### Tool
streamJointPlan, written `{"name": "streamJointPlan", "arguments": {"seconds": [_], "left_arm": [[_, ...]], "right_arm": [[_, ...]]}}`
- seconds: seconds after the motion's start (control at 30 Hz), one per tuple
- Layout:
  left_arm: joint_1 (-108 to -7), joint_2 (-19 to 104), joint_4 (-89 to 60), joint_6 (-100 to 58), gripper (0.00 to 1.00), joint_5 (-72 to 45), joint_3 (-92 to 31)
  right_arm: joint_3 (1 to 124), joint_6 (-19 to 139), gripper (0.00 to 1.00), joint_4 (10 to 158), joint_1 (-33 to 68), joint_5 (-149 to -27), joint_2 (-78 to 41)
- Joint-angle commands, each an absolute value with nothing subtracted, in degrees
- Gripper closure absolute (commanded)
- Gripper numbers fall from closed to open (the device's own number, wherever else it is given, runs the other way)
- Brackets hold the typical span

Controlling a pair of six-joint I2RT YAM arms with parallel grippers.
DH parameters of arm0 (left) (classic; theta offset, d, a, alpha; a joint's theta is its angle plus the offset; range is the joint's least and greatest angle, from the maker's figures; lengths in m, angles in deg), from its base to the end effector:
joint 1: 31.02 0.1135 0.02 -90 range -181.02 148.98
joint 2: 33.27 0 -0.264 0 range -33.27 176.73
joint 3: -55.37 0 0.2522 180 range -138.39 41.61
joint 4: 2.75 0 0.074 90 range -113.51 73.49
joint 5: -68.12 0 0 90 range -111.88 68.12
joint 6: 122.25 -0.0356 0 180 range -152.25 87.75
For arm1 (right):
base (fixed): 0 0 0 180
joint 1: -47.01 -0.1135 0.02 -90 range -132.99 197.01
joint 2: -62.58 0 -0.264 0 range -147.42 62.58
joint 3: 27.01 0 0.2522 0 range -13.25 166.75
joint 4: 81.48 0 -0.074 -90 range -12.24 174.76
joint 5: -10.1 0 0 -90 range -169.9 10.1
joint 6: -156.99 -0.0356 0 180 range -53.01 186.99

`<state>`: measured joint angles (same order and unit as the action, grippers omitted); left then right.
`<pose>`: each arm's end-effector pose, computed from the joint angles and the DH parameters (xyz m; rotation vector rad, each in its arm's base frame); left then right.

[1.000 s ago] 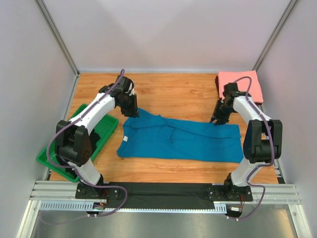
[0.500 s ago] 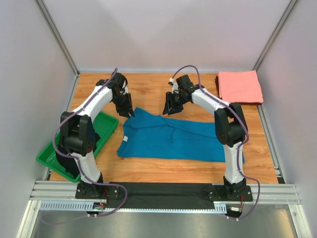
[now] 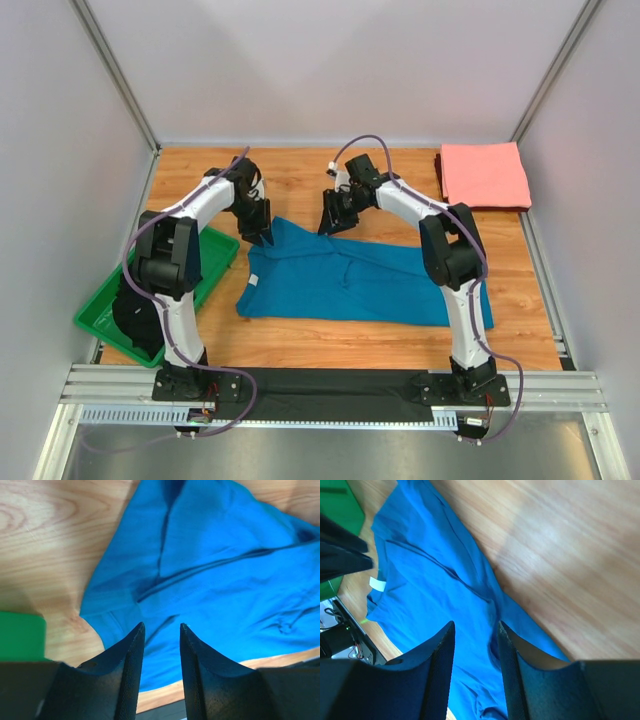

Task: Fold and stack the t-shirts
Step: Fold the tshirt

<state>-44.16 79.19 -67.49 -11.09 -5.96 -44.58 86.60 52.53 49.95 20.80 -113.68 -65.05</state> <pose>0.3785 -0.0984 0.1973 -0.1615 2.9672 -0.4949 0.4161 0.2269 0.1695 -0.4797 2.6901 1.0068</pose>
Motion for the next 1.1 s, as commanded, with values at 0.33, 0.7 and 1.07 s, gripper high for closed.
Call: {"name": "streamJointPlan", "arguments": {"seconds": [0.33,0.7,1.07], "left_arm": [[-44.11,80.64,-61.69,-14.32,0.56,-3.69,-43.47],[-44.11,82.13,-62.30,-15.99,0.55,-7.82,-43.65],[-44.20,81.51,-58.43,-16.35,0.66,-2.37,-40.83]], "right_arm": [[91.08,54.07,0.66,52.59,19.68,-114.80,-67.67],[87.21,53.10,1.00,55.22,19.68,-114.10,-64.77],[86.86,52.93,1.00,54.26,19.77,-113.57,-64.24]]}}
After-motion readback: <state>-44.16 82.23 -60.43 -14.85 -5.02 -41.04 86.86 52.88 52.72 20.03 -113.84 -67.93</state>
